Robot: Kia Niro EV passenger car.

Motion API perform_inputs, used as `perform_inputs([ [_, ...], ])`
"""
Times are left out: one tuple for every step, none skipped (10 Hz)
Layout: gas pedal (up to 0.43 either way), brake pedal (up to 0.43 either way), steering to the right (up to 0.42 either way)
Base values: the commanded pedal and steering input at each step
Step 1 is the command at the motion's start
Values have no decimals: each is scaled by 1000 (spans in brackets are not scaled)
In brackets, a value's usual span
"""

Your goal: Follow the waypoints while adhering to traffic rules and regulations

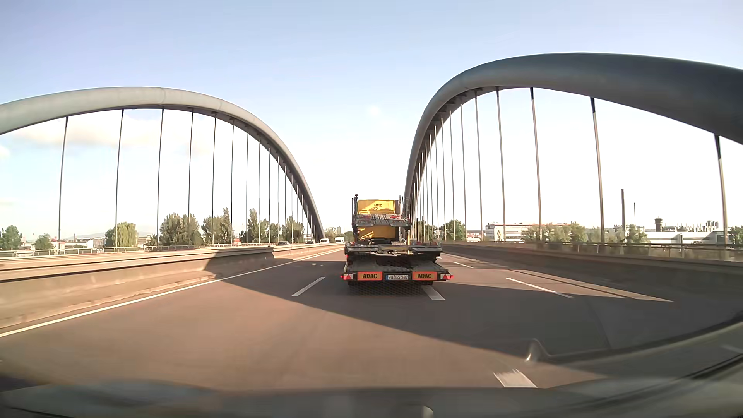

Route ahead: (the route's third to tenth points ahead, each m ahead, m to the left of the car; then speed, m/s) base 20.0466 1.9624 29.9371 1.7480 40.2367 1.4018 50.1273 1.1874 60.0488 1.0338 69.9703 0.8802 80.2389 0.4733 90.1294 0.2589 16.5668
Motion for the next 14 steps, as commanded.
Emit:
perform_inputs([
  [130,0,0],
  [130,0,0],
  [130,0,0],
  [130,0,0],
  [130,0,0],
  [130,0,0],
  [130,0,0],
  [130,0,0],
  [130,0,0],
  [130,0,1],
  [130,0,1],
  [130,0,1],
  [130,0,2],
  [130,0,2],
])
